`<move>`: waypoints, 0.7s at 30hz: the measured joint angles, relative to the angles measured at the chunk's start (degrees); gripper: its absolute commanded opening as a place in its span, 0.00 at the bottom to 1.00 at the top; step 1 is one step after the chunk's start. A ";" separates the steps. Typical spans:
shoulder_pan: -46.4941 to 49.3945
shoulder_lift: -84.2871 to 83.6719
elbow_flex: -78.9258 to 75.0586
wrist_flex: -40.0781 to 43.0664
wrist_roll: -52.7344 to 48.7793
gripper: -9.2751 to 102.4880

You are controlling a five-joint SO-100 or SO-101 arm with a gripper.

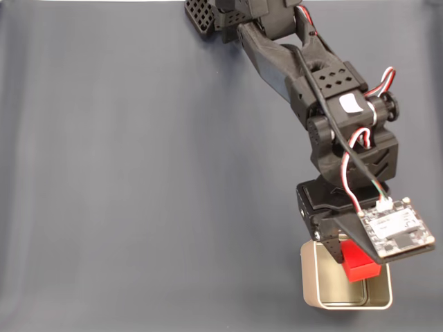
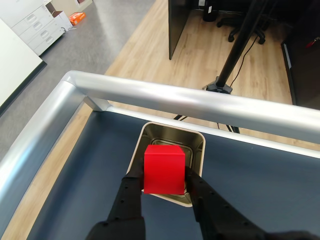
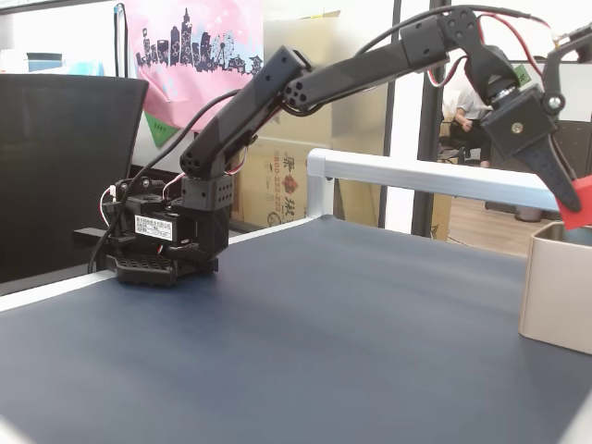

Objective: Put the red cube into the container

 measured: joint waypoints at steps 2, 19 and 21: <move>0.00 0.00 0.00 -0.53 0.00 0.12; 0.18 -0.53 -0.44 -0.97 0.97 0.34; 0.18 -0.53 -0.44 -1.32 0.97 0.36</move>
